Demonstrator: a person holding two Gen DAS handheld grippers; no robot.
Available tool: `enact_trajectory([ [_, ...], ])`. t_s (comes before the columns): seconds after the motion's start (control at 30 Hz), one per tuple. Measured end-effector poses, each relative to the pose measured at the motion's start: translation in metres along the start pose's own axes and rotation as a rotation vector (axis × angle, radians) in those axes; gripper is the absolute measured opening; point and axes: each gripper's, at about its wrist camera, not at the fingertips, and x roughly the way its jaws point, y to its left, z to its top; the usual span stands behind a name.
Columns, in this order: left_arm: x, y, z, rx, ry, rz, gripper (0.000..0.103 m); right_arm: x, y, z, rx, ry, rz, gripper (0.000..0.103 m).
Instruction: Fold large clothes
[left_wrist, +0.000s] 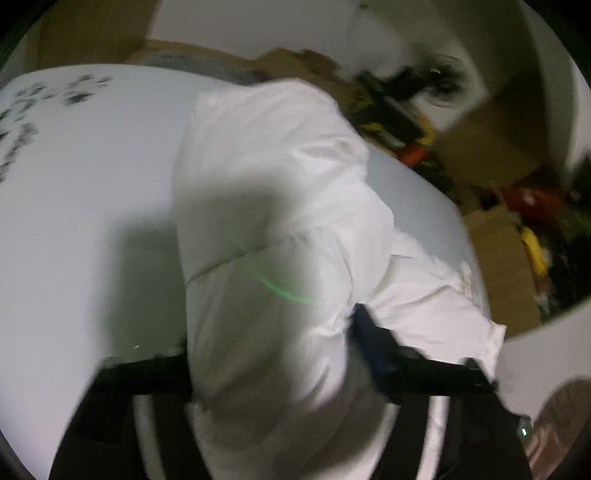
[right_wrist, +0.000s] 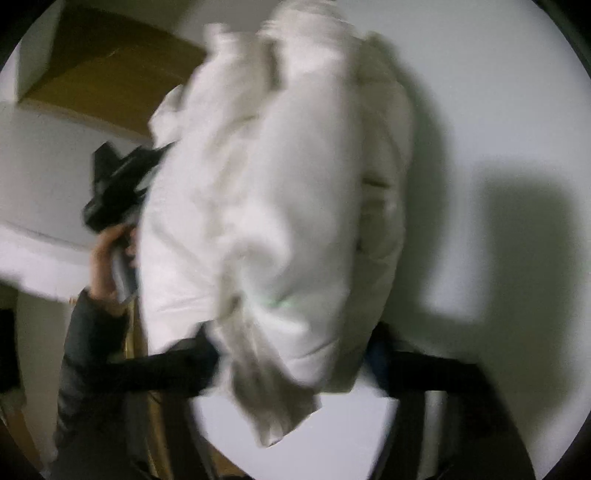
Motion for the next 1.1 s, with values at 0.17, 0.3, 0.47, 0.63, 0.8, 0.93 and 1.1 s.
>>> enact_trajectory([
  [0.17,-0.09,-0.013,-0.027,0.058,-0.248,0.17,0.103,-0.051,0.044,0.007,-0.15,-0.149,-0.144,0.086],
  [0.3,-0.196,-0.08,-0.1,0.254,-0.585,0.411,0.103,-0.111,0.123,-0.017,-0.453,-0.406,-0.329,0.087],
  [0.47,-0.264,-0.14,-0.225,0.293,-0.717,0.502,0.103,-0.137,0.181,-0.08,-0.617,-0.577,-0.432,0.103],
  [0.63,-0.27,-0.141,-0.334,0.189,-0.628,0.46,0.103,-0.139,0.176,-0.144,-0.565,-0.505,-0.412,0.103],
  [0.8,-0.256,-0.152,-0.391,0.146,-0.518,0.618,0.103,-0.162,0.156,-0.199,-0.531,-0.617,-0.522,0.103],
  [0.93,-0.24,-0.166,-0.418,0.202,-0.496,0.617,0.103,-0.153,0.165,-0.209,-0.607,-0.629,-0.594,0.103],
  [1.1,-0.223,-0.17,-0.412,0.215,-0.426,0.588,0.103,-0.148,0.157,-0.218,-0.617,-0.586,-0.549,0.103],
])
